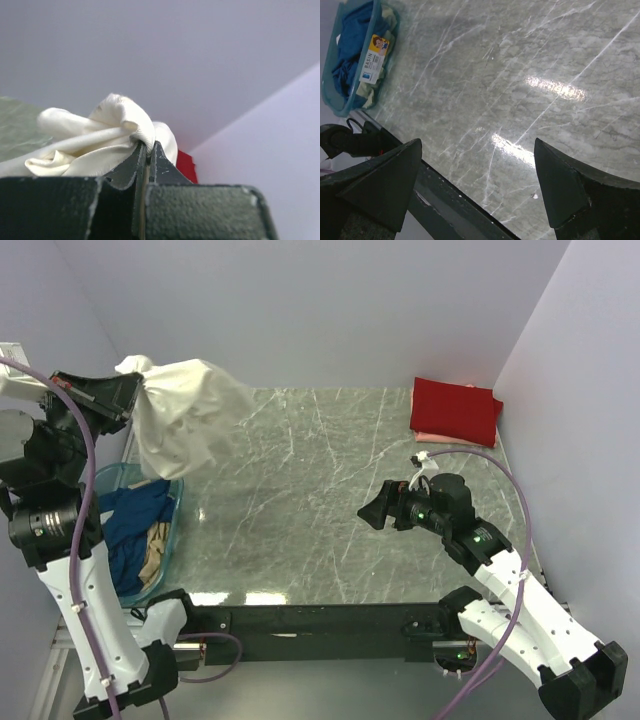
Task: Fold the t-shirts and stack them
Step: Grab the tshirt from the pile, then move the tshirt to the center of the board
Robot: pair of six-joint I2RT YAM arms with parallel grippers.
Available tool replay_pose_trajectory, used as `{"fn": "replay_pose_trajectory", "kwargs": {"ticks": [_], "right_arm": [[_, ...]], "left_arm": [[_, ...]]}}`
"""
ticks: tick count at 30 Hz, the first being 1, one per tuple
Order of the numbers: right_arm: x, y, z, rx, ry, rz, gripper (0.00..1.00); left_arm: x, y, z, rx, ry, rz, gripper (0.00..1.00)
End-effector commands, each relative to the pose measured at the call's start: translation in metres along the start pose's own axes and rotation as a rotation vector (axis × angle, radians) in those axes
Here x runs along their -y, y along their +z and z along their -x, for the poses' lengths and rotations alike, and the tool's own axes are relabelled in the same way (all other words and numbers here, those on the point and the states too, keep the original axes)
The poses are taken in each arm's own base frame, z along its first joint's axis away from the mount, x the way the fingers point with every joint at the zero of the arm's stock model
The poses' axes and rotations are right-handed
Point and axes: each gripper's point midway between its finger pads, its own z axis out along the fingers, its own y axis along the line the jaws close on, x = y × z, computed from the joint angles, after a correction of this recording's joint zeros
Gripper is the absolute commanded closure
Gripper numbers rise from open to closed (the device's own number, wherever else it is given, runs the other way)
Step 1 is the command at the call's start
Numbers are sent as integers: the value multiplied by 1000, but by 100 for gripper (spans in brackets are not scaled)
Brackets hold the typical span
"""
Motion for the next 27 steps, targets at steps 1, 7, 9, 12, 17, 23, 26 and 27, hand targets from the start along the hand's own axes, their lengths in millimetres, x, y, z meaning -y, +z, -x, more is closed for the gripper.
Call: {"fn": "replay_pose_trajectory", "kwargs": {"ticks": [1,7,9,12,17,23,26,27], "right_arm": [[-13,-3,18,60,-36,43,2],[-14,-3,20,69,-28,44,2],[-15,-4,21,74,-24,49,2],[-13,-3,20,78,-12,41,2],[-9,-2,15,79,8,35,2],[2,3,5,74,34,8,3],[11,8,-2,65,49,-19,4],[15,10,-3,67,55,-36,4]], "left_arm": [[49,-7,4,5,-2,-228,99],[41,12,-38,-77,-76,-226,99],[50,20,-71,-162,-89,-259,99],[41,39,-127,-264,-110,-219,99],[50,55,-216,-430,-101,-200,99],[49,73,-337,-686,-48,-150,92],[35,83,-375,-765,1,-77,74],[30,87,-383,-771,9,-54,70]]}}
